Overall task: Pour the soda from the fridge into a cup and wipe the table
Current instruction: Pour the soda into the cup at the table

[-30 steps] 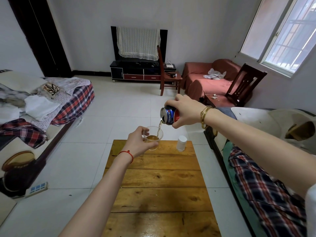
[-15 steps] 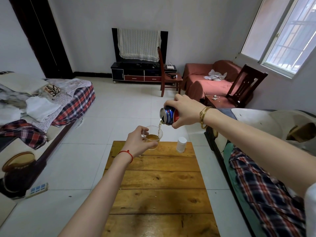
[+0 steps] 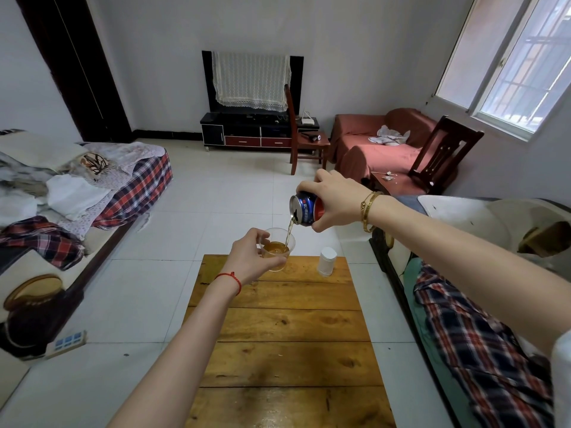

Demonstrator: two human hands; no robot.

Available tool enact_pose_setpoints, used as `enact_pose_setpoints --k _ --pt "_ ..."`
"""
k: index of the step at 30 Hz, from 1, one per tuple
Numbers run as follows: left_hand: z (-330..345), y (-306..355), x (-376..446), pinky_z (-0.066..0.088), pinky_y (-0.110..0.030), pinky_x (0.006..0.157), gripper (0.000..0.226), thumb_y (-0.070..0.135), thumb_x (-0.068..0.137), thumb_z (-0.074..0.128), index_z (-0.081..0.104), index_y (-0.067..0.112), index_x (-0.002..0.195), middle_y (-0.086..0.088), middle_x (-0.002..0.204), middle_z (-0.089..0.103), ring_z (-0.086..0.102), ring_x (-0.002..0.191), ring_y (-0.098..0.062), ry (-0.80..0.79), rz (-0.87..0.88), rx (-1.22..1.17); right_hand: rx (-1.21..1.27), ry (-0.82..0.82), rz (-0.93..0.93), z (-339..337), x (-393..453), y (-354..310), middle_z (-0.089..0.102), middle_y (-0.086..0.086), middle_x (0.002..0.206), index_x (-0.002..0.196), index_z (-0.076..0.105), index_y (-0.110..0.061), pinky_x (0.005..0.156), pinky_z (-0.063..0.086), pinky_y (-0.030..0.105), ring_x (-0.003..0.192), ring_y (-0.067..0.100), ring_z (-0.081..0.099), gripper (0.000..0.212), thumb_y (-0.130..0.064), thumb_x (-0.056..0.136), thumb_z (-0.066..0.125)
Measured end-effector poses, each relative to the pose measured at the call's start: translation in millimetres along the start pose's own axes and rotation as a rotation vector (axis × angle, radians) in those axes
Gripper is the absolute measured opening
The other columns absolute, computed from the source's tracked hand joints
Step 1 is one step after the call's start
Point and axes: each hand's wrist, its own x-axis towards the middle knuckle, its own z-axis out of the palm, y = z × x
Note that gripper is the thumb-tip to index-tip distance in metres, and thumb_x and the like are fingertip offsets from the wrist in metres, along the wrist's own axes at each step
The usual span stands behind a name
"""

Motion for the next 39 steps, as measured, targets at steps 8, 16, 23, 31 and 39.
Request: enact_pose_setpoints --k 8,16,23,31,39 --pt "2.4 0.6 -1.1 0.047 -0.025 0.086 0.071 0.035 0.073 0.083 0.050 0.013 0.132 -0.003 0.129 0.059 0.059 0.111 -0.022 0.008 -0.015 -0.009 -0.019 -0.001 0.004 1.3 -0.8 2.4 0.044 0.005 0.117 0.132 0.043 -0.029 0.074 0.046 0.032 0.099 0.020 0.040 0.074 -0.046 0.067 0.076" --pt "7.3 0.2 -2.7 0.050 -0.032 0.093 0.071 0.035 0.076 0.081 0.047 0.013 0.134 -0.006 0.135 0.056 0.057 0.119 -0.026 -0.009 -0.011 0.016 -0.029 -0.018 0.009 2.6 -3.2 1.8 0.045 0.005 0.119 0.133 0.042 -0.029 0.080 0.048 0.036 0.105 0.023 0.043 0.074 -0.046 0.069 0.076" --pt "11.8 -3.1 -2.6 0.050 -0.033 0.094 0.071 0.035 0.075 0.081 0.048 0.013 0.133 -0.007 0.136 0.055 0.057 0.120 -0.026 -0.017 -0.012 0.020 -0.045 -0.026 0.002 6.0 -3.8 1.8 0.044 0.006 0.120 0.135 0.041 -0.029 0.077 0.040 0.032 0.108 0.024 0.043 0.074 -0.045 0.070 0.075" --pt "16.2 -8.7 -0.7 0.051 -0.032 0.094 0.072 0.036 0.075 0.081 0.048 0.012 0.134 -0.007 0.137 0.054 0.057 0.119 -0.027 -0.015 -0.007 0.031 -0.053 -0.041 -0.004 8.8 -5.9 -0.5 0.044 0.007 0.121 0.136 0.040 -0.028 0.082 0.044 0.034 0.109 0.024 0.042 0.075 -0.045 0.071 0.075" --pt "22.4 -19.3 -3.9 0.052 -0.030 0.090 0.072 0.037 0.073 0.083 0.049 0.014 0.132 -0.005 0.134 0.056 0.060 0.111 -0.023 0.003 -0.008 0.006 -0.029 -0.073 -0.006 31.7 -7.8 -3.5 0.044 0.006 0.119 0.136 0.040 -0.029 0.077 0.042 0.031 0.107 0.023 0.041 0.075 -0.044 0.072 0.074"
